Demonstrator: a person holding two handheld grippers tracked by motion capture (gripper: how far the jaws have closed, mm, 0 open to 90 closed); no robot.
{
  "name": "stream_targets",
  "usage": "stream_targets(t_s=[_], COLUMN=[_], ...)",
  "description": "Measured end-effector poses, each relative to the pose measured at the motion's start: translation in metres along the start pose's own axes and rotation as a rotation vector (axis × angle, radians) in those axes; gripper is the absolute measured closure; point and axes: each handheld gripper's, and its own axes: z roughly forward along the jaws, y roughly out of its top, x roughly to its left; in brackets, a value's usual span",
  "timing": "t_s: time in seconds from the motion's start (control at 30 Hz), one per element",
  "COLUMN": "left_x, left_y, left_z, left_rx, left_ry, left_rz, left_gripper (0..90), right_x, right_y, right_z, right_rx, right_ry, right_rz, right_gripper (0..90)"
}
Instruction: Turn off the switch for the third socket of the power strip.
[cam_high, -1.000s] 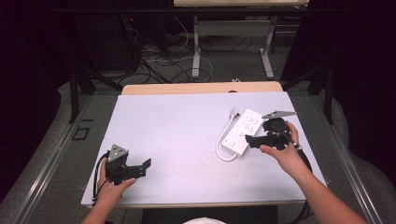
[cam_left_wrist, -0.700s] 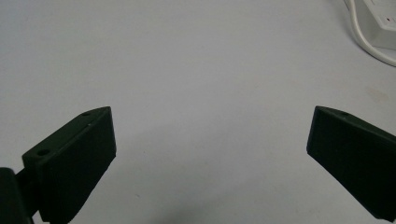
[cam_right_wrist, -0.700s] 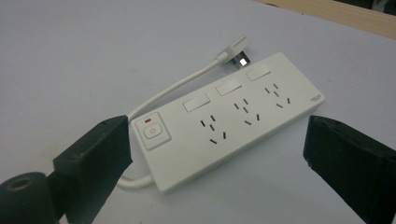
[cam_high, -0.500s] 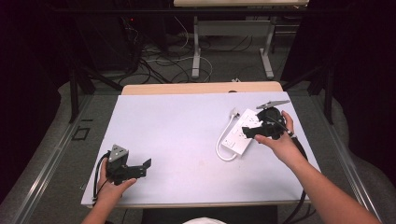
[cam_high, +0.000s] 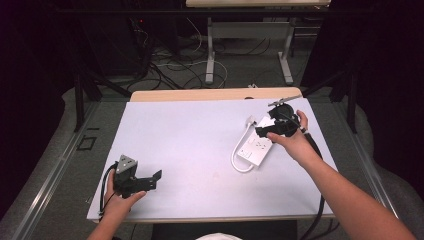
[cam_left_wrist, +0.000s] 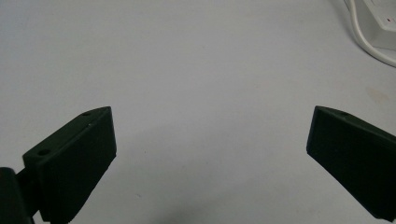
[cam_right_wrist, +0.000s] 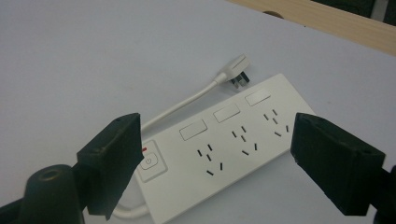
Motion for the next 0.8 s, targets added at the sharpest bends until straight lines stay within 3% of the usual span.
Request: stream_targets(t_s=[0.23, 0.8], left_x=[0.0, 0.0], left_y=[0.0, 0.0], left_z=[0.0, 0.0], left_rx=[0.0, 0.001], left_ry=[-0.001, -0.001], left_rz=[0.0, -0.001], left_gripper=[1.4, 1.4], right_x=[-0.003, -0.015], right_y=[0.01, 0.027], right_z=[0.007, 0.025], right_rx=[0.006, 0.047], right_ry=[-0.03, -0.04], right_rz=[-0.009, -0.002], right_gripper=[21.1, 30.3])
